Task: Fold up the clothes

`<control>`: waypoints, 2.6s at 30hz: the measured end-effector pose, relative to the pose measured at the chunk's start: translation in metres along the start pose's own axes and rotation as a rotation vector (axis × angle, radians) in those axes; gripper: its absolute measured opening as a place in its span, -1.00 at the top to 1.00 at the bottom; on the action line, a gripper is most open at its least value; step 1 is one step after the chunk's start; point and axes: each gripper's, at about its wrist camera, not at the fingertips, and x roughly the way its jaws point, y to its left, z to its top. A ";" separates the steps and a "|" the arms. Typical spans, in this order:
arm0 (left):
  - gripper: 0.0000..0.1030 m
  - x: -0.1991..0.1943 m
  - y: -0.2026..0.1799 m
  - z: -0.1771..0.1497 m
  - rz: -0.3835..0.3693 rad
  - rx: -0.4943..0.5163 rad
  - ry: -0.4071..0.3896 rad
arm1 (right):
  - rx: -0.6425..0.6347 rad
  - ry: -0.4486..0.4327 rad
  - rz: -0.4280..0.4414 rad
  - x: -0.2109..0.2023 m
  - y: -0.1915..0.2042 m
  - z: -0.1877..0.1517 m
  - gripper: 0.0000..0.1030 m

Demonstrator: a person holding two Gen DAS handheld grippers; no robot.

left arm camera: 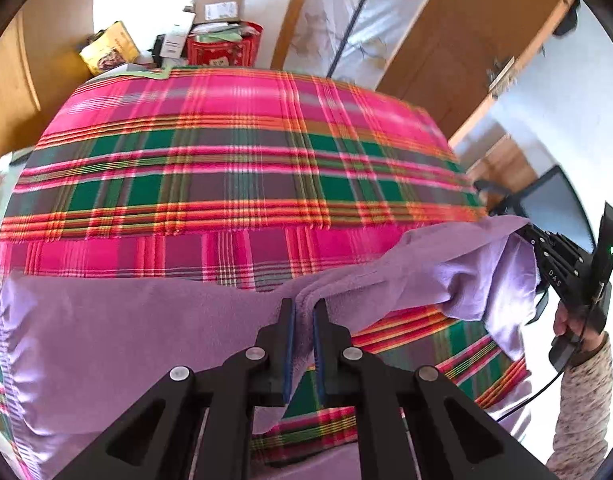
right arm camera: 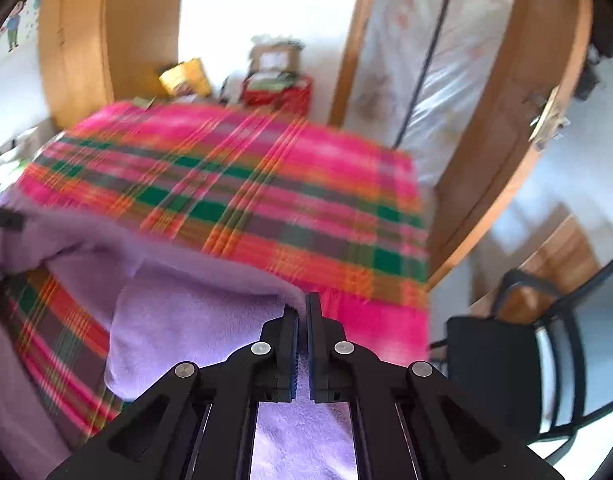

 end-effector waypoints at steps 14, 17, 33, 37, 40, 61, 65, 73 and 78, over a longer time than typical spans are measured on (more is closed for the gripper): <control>0.83 -0.004 -0.024 -0.051 -0.039 0.050 0.087 | -0.092 -0.106 -0.180 -0.062 0.015 -0.049 0.93; 0.82 0.003 -0.026 -0.061 -0.028 0.064 0.109 | -0.053 -0.055 -0.155 -0.067 0.015 -0.079 0.93; 0.73 -0.003 -0.013 -0.094 -0.056 0.117 0.184 | -0.072 0.170 -0.099 -0.054 0.036 -0.138 0.89; 0.73 -0.032 0.019 -0.087 -0.029 0.070 0.109 | -0.112 0.189 -0.106 -0.065 0.045 -0.132 0.86; 0.66 -0.051 0.057 -0.079 0.003 -0.017 0.050 | -0.137 0.167 -0.080 -0.077 0.053 -0.123 0.79; 0.48 -0.066 0.228 -0.033 0.163 -0.291 -0.007 | -0.115 0.081 0.394 -0.024 0.168 -0.013 0.14; 0.44 -0.057 0.249 -0.030 0.179 -0.326 0.015 | -0.167 0.121 0.428 -0.011 0.188 -0.007 0.14; 0.44 -0.045 0.269 -0.030 0.180 -0.356 0.034 | -0.217 0.177 0.430 0.006 0.189 -0.005 0.13; 0.41 -0.038 0.274 -0.023 0.197 -0.355 0.042 | -0.272 0.188 0.468 0.008 0.200 -0.002 0.12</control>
